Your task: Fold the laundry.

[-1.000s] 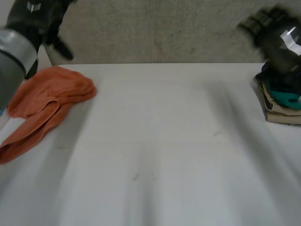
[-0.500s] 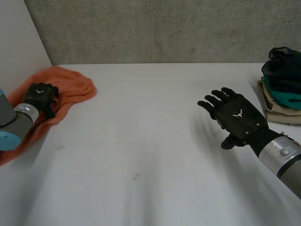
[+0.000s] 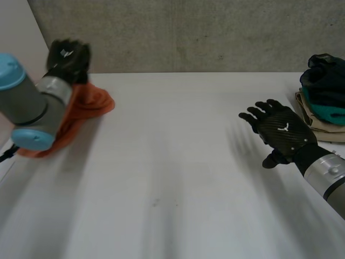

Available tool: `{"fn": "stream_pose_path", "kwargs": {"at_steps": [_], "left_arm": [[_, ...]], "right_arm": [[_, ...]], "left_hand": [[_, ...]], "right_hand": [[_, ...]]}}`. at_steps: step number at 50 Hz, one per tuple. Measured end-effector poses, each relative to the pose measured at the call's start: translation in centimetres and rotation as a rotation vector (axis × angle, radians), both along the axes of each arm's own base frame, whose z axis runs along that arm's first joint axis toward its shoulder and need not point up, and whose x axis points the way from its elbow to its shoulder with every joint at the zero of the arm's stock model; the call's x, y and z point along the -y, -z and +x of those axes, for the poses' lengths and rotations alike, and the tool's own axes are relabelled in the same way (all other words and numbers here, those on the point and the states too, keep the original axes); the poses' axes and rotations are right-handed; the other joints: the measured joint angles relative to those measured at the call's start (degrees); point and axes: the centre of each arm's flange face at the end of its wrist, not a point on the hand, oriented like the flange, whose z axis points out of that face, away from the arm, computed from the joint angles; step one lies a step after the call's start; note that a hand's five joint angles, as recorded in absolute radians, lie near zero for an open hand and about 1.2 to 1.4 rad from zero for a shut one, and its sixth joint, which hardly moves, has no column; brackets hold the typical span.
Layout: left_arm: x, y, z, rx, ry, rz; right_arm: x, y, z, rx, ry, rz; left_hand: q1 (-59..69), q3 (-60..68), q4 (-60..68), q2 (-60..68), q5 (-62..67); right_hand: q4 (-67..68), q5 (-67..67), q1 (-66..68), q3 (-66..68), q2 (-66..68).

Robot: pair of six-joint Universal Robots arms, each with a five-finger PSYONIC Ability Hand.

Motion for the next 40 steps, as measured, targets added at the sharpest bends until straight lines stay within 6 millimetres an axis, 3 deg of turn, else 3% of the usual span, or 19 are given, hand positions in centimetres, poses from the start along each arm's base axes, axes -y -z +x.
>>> {"fn": "stream_pose_path", "kwargs": {"at_steps": [3,4,7,9,13,19,20,21,25,29,35,40], "left_arm": [[-3.5,-3.1,-3.4,-0.088,0.090,-0.028],[-6.1,-4.8,-5.6,-0.145,0.158,-0.039],[-10.5,-6.7,-9.2,-0.219,0.275,-0.043],[-12.8,-6.8,-11.3,-0.242,0.343,-0.028],[-16.5,-3.9,-15.8,-0.242,0.458,0.051],[-18.2,2.1,-19.3,-0.247,0.524,0.195],[-18.3,2.6,-19.5,-0.252,0.527,0.211],[-18.3,3.4,-19.8,-0.268,0.535,0.241],[-18.1,3.6,-19.7,-0.294,0.534,0.263],[-16.7,1.7,-17.6,-0.261,0.477,0.207],[-11.7,0.3,-11.3,-0.068,0.267,0.095],[-7.1,2.1,-5.8,0.140,0.080,0.079]], "right_arm": [[0.3,-0.2,-0.3,0.005,0.033,-0.001],[0.5,-0.4,-0.5,0.011,0.061,-0.002],[0.8,-0.8,-0.9,0.028,0.109,-0.003],[0.9,-1.1,-1.1,0.041,0.137,-0.004],[1.1,-1.6,-1.6,0.075,0.184,-0.003],[1.4,-1.9,-2.2,0.098,0.213,0.000],[1.5,-1.9,-2.2,0.100,0.214,0.001],[1.5,-1.9,-2.2,0.101,0.215,0.002],[1.5,-1.8,-2.3,0.101,0.212,0.005],[1.4,-1.8,-2.2,0.100,0.205,0.008],[1.3,-1.6,-2.1,0.097,0.197,0.016],[1.2,-1.4,-1.9,0.095,0.192,0.024]], "left_hand": [[0.74,0.40,0.05,0.04,0.87],[0.76,0.40,0.05,0.04,1.36],[0.76,0.41,0.05,0.05,1.58],[0.76,0.41,0.05,0.05,1.58],[0.76,0.41,0.06,0.05,1.58],[-4.05,-4.93,-5.69,-6.23,-2.66],[-11.30,-11.42,-12.26,-12.16,-9.05],[-28.92,-27.92,-27.98,-28.95,-24.68],[-49.42,-48.74,-50.33,-50.34,-47.10],[-51.35,-53.02,-54.37,-54.05,-51.37],[-51.35,-53.02,-54.37,-54.05,-51.36],[-51.35,-53.02,-54.37,-54.05,-51.37]], "right_hand": [[0.00,0.00,0.00,0.00,0.00],[0.00,0.00,0.00,0.00,0.00],[0.00,0.00,0.00,0.00,0.00],[0.00,0.00,0.00,0.00,0.00],[0.00,0.00,0.00,0.00,0.00],[0.00,0.00,0.00,0.00,0.00],[0.00,0.00,0.00,0.00,0.00],[0.00,0.00,0.00,0.00,0.00],[0.00,0.00,0.00,0.00,0.00],[0.00,0.00,0.00,0.00,0.00],[0.00,0.00,0.00,0.00,0.00],[0.00,0.00,0.00,0.00,0.00]]}}
